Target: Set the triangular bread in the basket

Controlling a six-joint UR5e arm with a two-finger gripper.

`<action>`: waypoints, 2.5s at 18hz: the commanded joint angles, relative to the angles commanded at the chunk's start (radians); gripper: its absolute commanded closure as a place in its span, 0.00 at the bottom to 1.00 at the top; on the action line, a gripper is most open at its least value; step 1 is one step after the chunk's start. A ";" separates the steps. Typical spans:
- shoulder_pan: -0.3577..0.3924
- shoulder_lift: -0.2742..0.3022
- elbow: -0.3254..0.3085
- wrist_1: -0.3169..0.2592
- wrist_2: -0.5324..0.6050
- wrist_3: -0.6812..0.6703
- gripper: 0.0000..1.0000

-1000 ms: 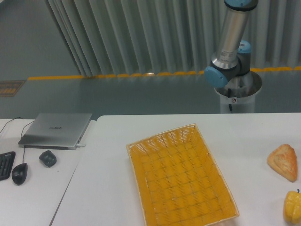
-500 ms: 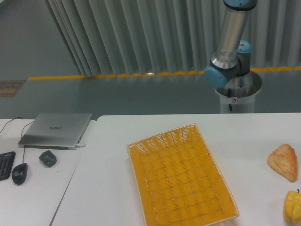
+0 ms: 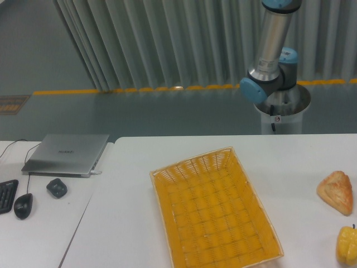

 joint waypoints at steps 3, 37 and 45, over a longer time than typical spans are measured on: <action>-0.092 0.002 -0.031 0.002 0.005 -0.082 0.00; -0.333 -0.150 -0.089 -0.029 0.203 -0.084 0.07; -0.329 -0.181 -0.026 -0.090 0.245 -0.087 0.79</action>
